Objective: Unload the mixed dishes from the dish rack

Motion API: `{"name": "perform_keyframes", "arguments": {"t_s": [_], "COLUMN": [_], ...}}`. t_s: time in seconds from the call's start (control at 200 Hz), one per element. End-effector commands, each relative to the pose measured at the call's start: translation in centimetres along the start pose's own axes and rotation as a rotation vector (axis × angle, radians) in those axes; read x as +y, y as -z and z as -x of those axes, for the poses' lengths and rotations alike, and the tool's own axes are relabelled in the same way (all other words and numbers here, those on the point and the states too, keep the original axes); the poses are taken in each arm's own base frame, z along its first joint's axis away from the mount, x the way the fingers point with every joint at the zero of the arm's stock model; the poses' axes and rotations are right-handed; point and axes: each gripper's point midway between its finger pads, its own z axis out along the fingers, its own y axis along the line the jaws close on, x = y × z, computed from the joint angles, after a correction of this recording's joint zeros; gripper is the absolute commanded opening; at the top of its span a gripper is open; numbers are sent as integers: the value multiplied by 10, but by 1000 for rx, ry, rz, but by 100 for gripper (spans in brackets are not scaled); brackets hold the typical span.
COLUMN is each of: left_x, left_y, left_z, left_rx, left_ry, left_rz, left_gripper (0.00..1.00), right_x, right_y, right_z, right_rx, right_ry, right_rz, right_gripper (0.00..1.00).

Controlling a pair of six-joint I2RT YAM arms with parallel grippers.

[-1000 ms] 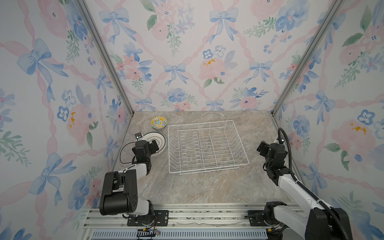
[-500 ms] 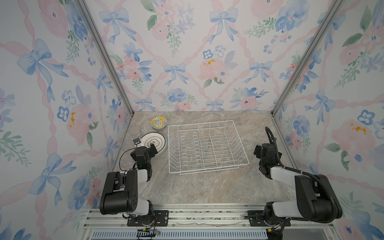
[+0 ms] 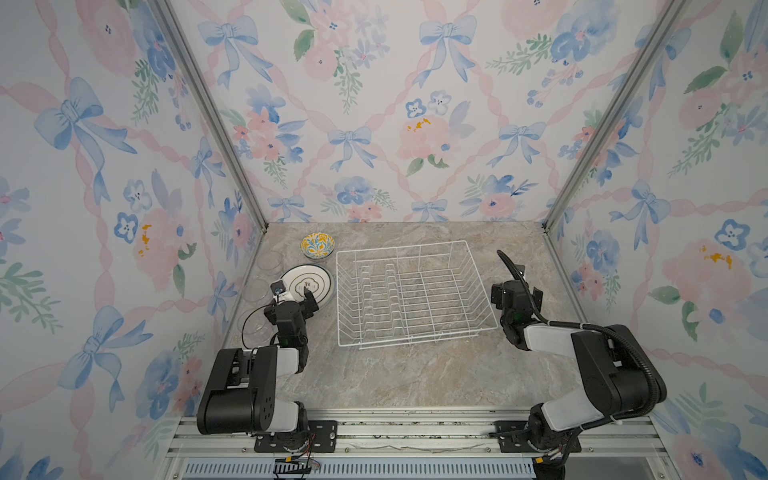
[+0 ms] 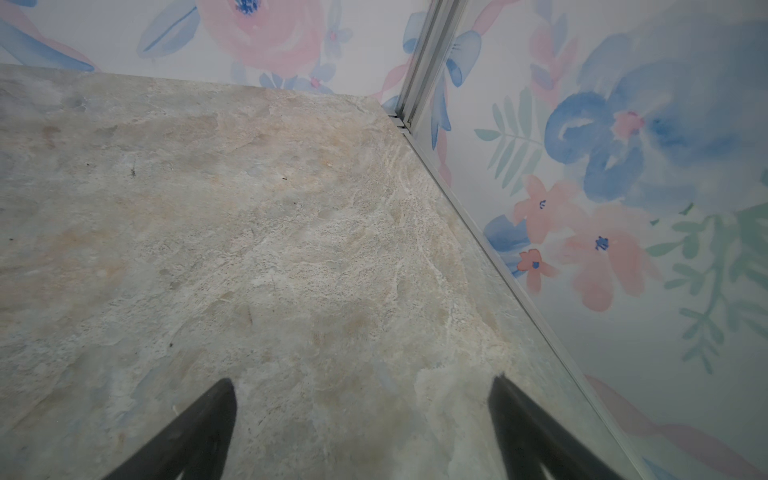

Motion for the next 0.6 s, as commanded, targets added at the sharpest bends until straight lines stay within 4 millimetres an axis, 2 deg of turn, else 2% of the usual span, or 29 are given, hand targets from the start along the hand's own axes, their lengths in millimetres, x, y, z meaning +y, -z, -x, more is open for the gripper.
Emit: {"name": "perform_keyframes", "arguments": {"t_s": [0.0,0.145,0.595], "left_x": [0,-4,-26], "left_y": [6,10,27], "left_z": [9,9,9], "left_rx": [-56,-80,-151], "left_ry": [-22,-42,-125], "left_rz": [6,0,-83], "left_gripper": [98,98,98], "right_x": [-2,-4,7], "right_y": [10,19,10], "right_z": [14,12,10], "right_rx": [-91,-143,-101], "right_ry": [0,-23,-18], "right_rz": [-20,-1,99], "right_gripper": [97,97,96]}}
